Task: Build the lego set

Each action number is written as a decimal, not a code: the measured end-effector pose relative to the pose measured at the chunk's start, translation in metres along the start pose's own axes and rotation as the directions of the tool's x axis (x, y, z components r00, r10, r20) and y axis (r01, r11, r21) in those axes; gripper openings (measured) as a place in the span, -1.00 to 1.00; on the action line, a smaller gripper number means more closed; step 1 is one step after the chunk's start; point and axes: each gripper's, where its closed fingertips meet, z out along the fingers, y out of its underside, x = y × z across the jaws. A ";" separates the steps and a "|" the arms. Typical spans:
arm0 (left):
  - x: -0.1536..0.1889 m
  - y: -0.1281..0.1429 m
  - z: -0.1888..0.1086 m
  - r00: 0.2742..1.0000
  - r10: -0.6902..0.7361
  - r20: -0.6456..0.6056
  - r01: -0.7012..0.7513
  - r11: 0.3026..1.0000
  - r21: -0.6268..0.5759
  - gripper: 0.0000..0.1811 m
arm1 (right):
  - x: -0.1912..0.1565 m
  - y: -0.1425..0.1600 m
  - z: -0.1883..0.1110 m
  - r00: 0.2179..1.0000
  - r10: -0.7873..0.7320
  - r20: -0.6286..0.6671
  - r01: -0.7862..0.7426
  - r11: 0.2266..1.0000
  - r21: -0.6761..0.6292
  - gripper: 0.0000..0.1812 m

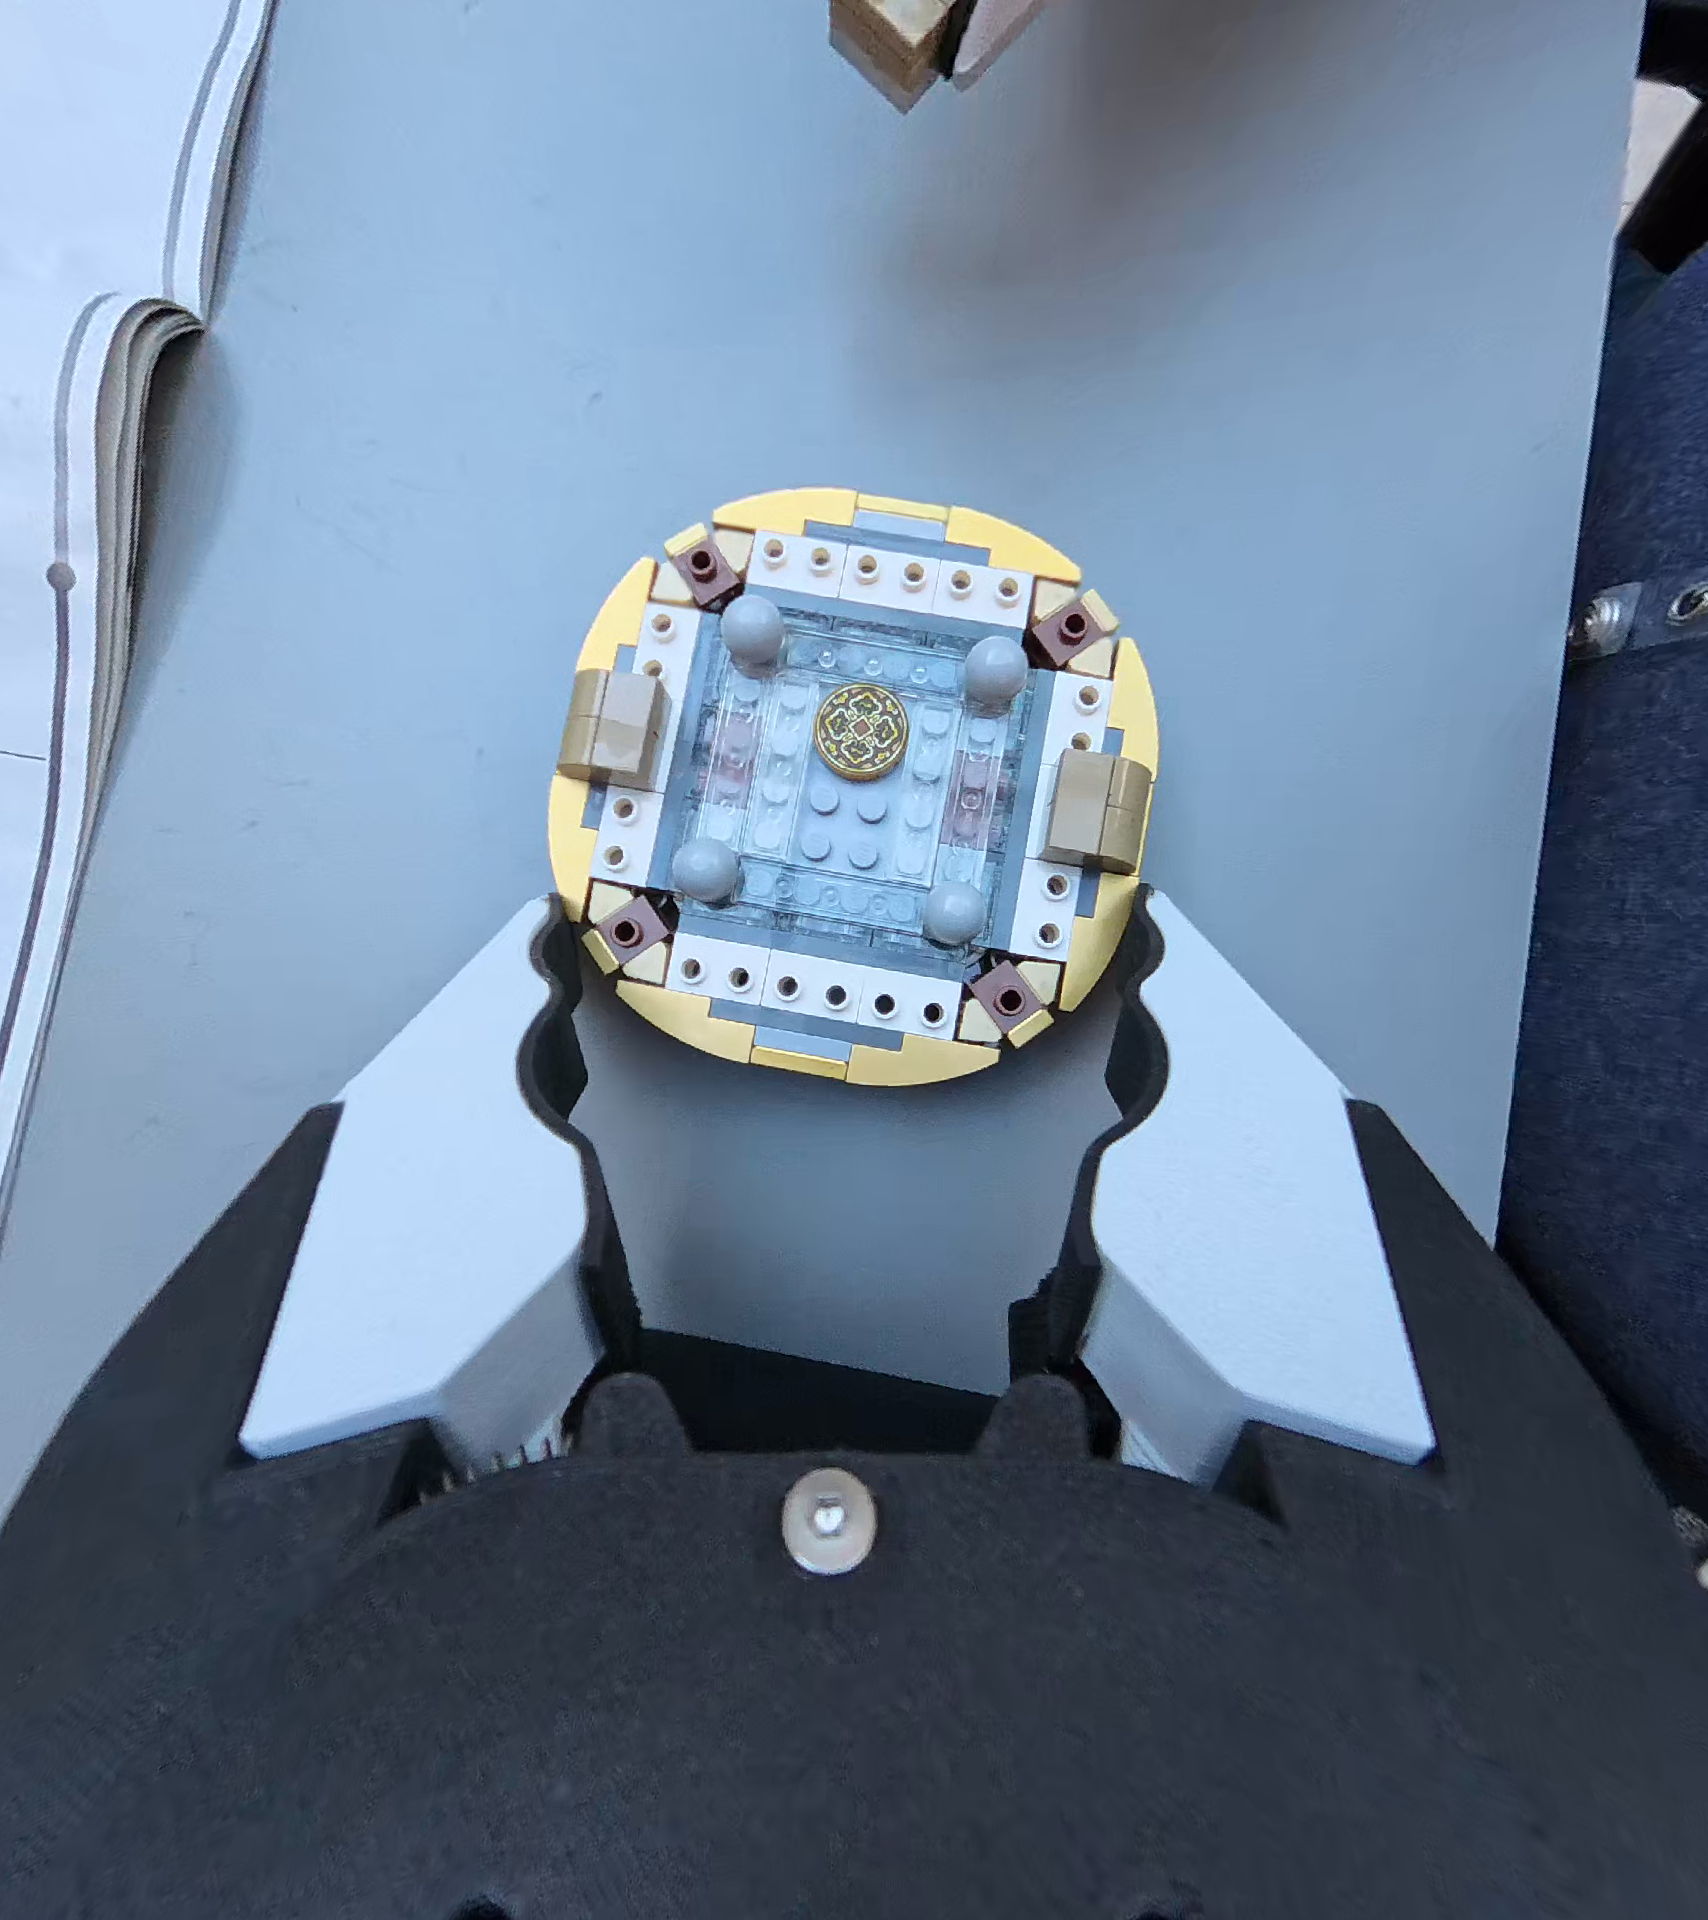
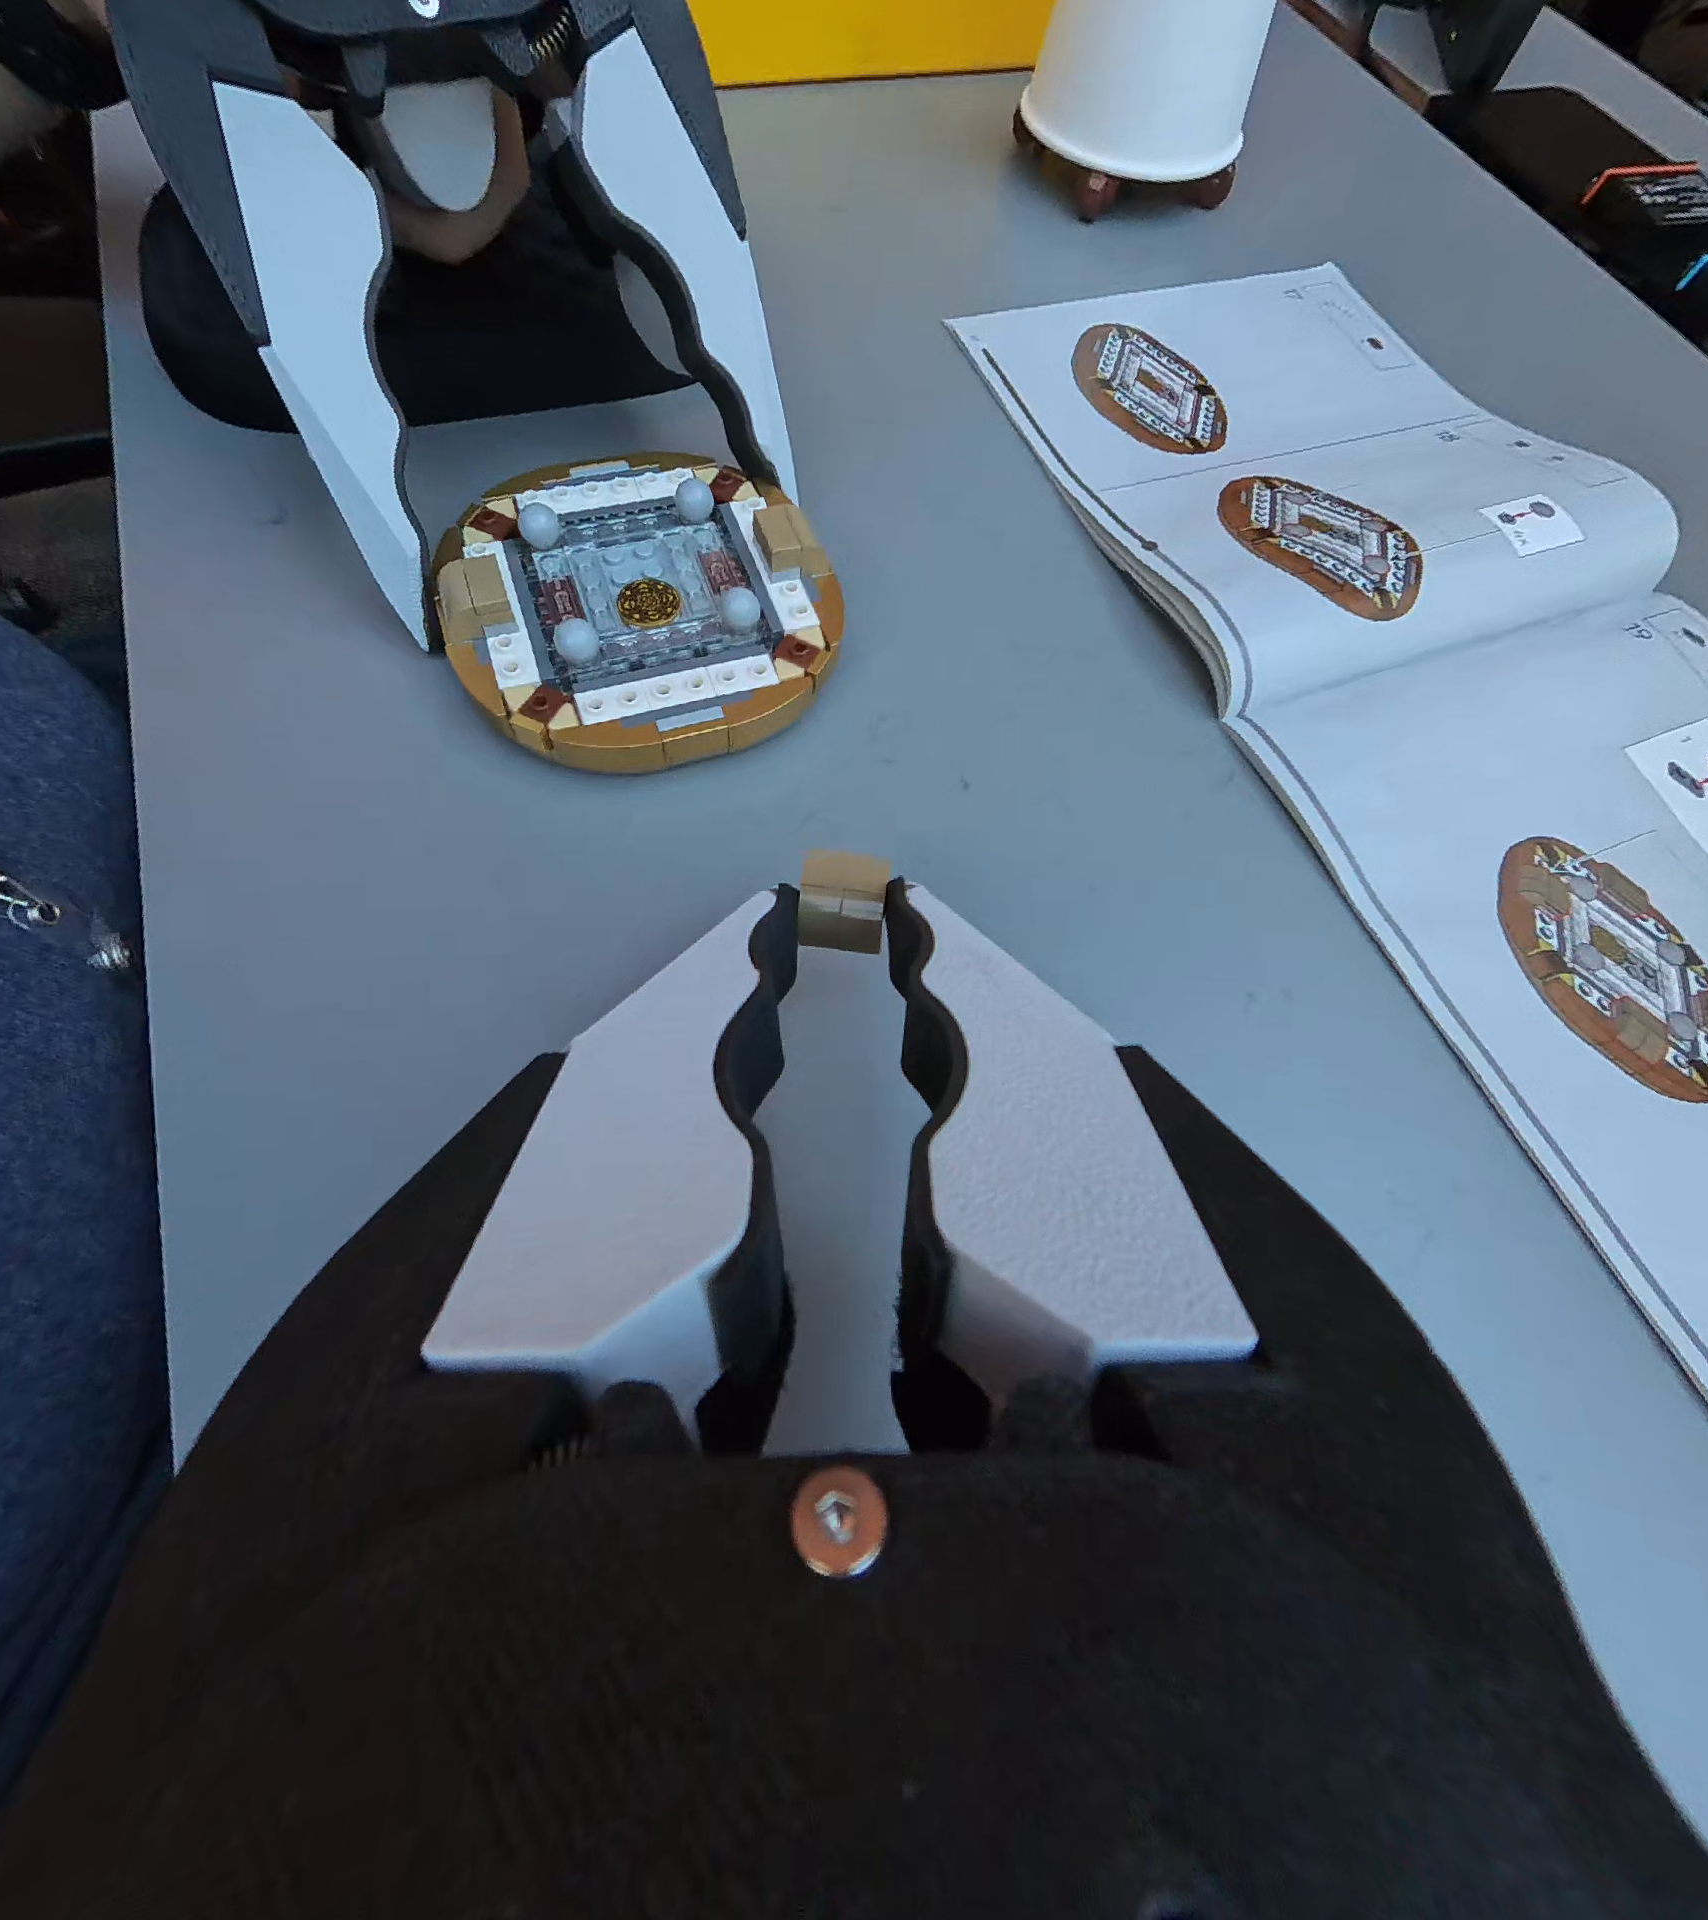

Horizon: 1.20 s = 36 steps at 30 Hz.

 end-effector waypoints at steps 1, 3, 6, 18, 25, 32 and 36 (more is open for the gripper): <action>0.002 0.000 0.000 1.000 0.011 -0.008 -0.011 1.000 0.003 0.14 | -0.001 -0.001 -0.001 1.000 -0.011 0.000 0.011 1.000 0.015 -0.82; 0.006 0.000 0.000 0.999 0.034 -0.028 -0.034 0.999 0.003 0.14 | -0.003 -0.006 -0.005 0.999 -0.038 -0.005 0.038 0.998 0.055 -0.82; 0.008 -0.001 0.001 0.999 0.038 -0.033 -0.038 0.999 -0.008 0.14 | -0.003 -0.013 -0.012 1.000 -0.018 -0.010 0.019 0.993 0.113 -0.82; 0.001 0.012 -0.031 0.983 -0.171 0.074 0.164 0.983 0.082 0.19 | -0.006 0.027 0.009 0.996 0.062 0.062 -0.049 0.980 -0.194 -0.82; 0.004 0.028 -0.061 0.953 -0.287 0.094 0.266 0.945 0.192 0.15 | -0.011 0.027 0.017 0.987 0.086 0.139 -0.051 0.970 -0.236 -0.34; 0.006 0.025 -0.071 0.943 -0.329 0.051 0.303 0.912 0.276 0.14 | -0.054 -0.039 0.065 0.965 -0.098 0.244 0.110 0.993 -0.036 0.59; 0.007 0.024 -0.071 0.944 -0.325 0.059 0.297 0.913 0.280 0.14 | -0.061 -0.030 0.095 0.949 -0.104 0.298 0.154 0.977 -0.150 0.56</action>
